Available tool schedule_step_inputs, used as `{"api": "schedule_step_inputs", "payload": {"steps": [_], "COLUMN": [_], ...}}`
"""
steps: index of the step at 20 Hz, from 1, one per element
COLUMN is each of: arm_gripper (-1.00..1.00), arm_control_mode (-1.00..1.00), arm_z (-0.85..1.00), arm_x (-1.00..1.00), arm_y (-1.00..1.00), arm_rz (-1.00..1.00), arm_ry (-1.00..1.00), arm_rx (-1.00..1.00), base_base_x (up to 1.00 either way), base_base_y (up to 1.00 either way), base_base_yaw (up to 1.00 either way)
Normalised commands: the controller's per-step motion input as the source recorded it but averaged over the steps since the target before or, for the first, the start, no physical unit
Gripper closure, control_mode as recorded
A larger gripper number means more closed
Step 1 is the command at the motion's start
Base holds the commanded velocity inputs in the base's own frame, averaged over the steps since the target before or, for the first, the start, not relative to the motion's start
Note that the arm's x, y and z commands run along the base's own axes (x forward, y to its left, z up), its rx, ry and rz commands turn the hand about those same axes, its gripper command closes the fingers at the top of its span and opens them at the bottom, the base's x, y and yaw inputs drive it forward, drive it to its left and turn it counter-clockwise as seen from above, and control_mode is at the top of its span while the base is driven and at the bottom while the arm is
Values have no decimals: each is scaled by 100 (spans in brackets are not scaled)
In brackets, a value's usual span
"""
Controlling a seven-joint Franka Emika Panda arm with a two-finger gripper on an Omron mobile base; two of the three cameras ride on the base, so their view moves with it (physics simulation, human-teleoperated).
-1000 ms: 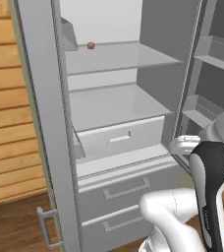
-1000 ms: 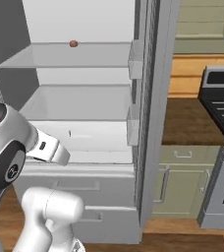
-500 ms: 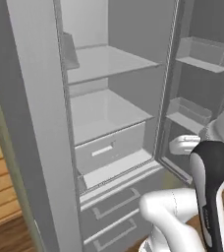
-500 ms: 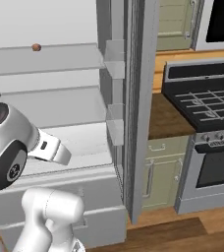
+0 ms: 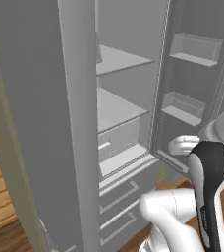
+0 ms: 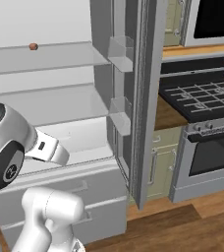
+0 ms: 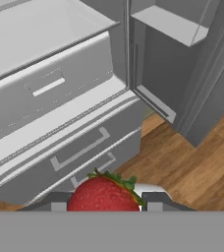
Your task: Take the strawberry from the fridge and place it on top of the pancake, located on the dining counter.
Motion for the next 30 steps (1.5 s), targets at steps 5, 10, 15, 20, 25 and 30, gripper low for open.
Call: {"api": "schedule_step_inputs", "payload": {"steps": [5, 10, 15, 20, 25, 30], "arm_gripper": [100, 100, 100, 100, 100, 100], "arm_control_mode": [100, 100, 100, 100, 100, 100], "arm_z": [0, 0, 0, 0, 0, 0], "arm_x": [0, 0, 0, 0, 0, 0], "arm_y": [0, 0, 0, 0, 0, 0], "arm_rz": [0, 0, 0, 0, 0, 0], "arm_ry": [0, 0, 0, 0, 0, 0], "arm_rx": [0, 0, 0, 0, 0, 0], "base_base_x": [-40, -84, 1, -53, -81, -52], "base_base_y": [2, 12, 72, -14, -18, -11], "base_base_yaw": [-48, -52, -25, -27, -51, -72]}}
